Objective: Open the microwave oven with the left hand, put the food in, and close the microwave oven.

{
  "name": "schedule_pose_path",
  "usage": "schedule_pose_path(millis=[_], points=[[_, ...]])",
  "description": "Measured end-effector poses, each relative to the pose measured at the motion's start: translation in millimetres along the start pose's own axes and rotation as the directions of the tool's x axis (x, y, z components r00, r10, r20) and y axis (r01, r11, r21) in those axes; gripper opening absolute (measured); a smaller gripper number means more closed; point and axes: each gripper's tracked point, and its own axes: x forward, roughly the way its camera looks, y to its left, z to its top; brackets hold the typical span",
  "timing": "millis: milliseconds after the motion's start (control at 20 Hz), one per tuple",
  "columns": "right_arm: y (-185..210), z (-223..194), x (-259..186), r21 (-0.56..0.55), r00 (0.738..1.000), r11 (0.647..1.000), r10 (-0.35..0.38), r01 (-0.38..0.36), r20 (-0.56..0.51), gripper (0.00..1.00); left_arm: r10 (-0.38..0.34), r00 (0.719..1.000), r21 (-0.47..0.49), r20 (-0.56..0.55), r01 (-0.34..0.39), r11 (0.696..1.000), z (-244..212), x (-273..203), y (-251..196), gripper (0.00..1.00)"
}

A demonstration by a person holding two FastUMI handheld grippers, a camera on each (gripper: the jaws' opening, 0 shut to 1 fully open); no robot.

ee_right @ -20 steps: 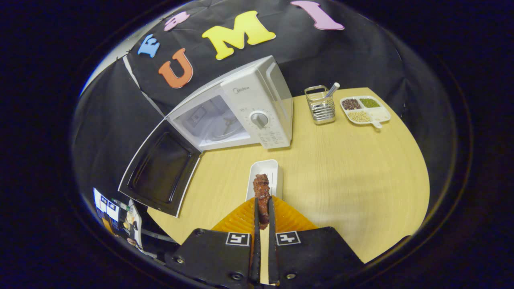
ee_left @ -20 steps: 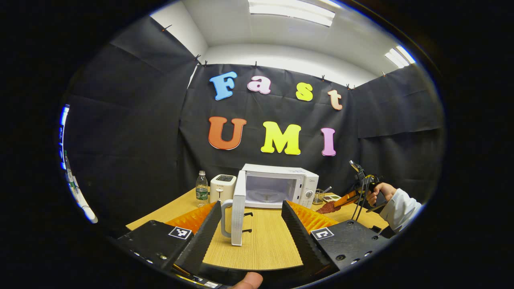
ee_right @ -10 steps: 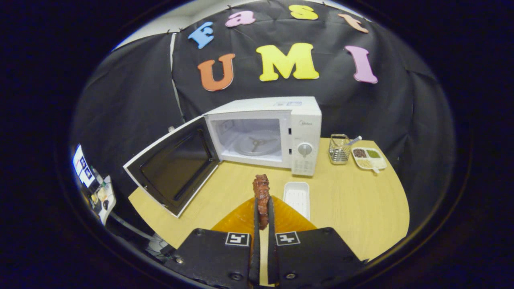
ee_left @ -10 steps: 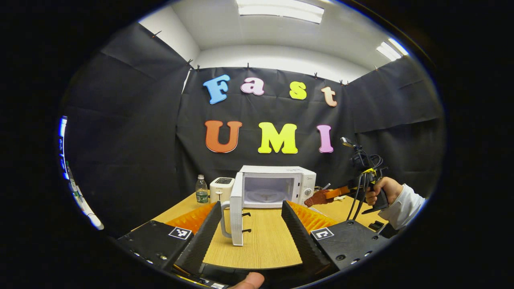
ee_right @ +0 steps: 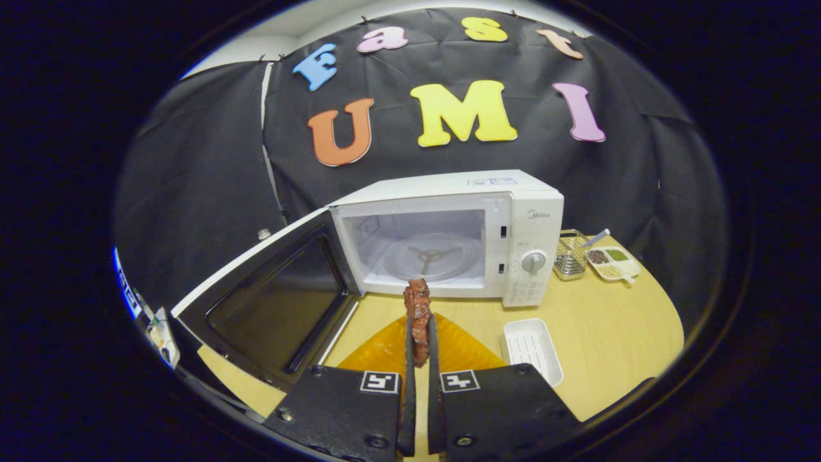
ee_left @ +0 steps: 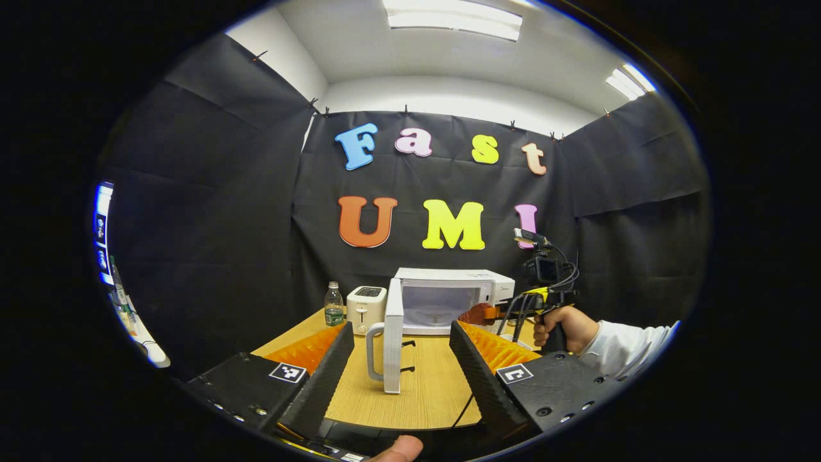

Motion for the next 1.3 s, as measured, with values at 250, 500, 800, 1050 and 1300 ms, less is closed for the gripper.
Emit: schedule_pose_path(millis=[250,500,800,1050,1300], points=[[0,10,56,0.040,0.998,0.998,-0.049,0.047,0.049,0.11,0.044,0.999,-0.010,-0.006,-0.044,0.999,-5,4,24,0.92],[9,28,113,0.172,0.993,0.984,-0.054,0.035,0.109,0.11,0.059,0.998,0.002,0.003,-0.059,0.998,-5,14,36,0.92],[14,45,171,0.365,0.977,0.931,-0.085,0.008,0.195,0.11,0.105,0.994,-0.008,0.003,-0.105,0.994,-3,37,52,0.92],[10,34,217,0.561,0.982,0.828,-0.111,0.006,0.153,0.10,0.114,0.993,-0.009,-0.025,-0.114,0.993,-16,55,58,0.92],[10,13,258,0.625,0.989,0.780,-0.109,0.020,0.105,0.11,0.131,0.989,-0.019,-0.065,-0.133,0.991,-31,76,64,0.92]])
